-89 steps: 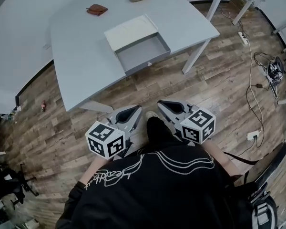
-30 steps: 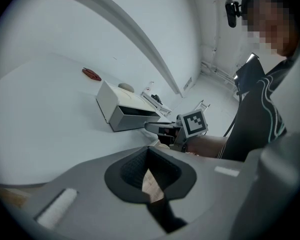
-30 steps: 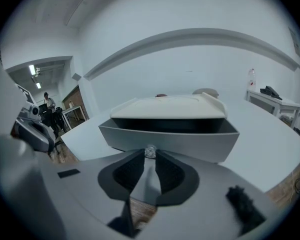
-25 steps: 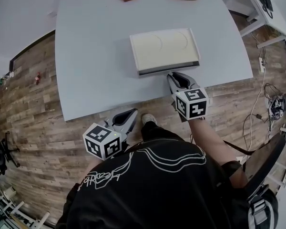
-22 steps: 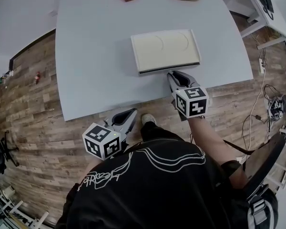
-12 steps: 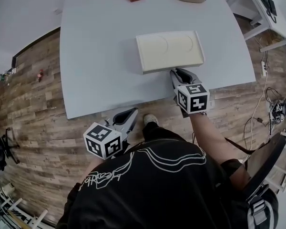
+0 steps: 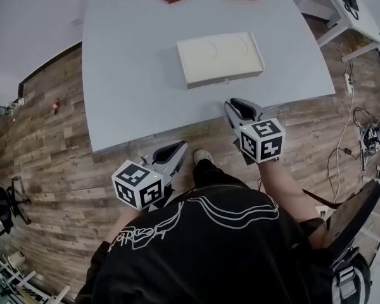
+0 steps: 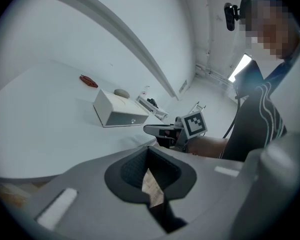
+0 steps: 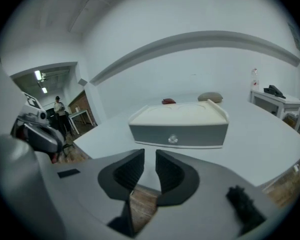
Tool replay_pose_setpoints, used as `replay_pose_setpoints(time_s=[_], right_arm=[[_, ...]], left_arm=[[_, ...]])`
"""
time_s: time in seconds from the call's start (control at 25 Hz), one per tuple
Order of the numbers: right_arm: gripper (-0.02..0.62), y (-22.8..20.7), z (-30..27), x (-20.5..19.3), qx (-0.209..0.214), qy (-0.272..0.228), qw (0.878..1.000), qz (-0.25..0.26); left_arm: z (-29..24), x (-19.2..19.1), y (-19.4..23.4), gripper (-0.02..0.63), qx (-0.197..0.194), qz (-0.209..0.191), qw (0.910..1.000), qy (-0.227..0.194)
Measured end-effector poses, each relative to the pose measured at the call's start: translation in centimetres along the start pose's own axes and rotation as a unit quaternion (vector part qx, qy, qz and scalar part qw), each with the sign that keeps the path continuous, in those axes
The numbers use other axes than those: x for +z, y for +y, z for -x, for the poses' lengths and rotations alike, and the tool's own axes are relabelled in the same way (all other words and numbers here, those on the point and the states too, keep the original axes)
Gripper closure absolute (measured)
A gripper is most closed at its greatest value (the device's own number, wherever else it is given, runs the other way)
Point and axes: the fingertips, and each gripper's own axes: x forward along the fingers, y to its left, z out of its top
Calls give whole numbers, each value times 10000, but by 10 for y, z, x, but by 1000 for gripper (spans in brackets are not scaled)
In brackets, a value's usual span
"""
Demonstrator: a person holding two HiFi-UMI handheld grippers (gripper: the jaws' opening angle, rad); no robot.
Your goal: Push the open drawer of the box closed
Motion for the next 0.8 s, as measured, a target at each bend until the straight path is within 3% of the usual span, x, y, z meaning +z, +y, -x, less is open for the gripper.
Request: replay_pose_setpoints(time_s=[0.08,0.16,0.44,0.8], right_arm=[[522,27,21,4,311,-196,9992,141],[582,53,44,11,599,-423,9971,195],[588,133,123,16,1648,-826,9828,-97],[588,157,184,-6,1540,-1020,9825,-245]], left_arm=[[5,2,-13,598,-74,-132,9999,-31],[12,6,-27,598,-149,-296,9994,-87],[37,24,-90,598,-548,-943,9933,-380],[57,11,-141,598,-837,-1209,9880,-468]])
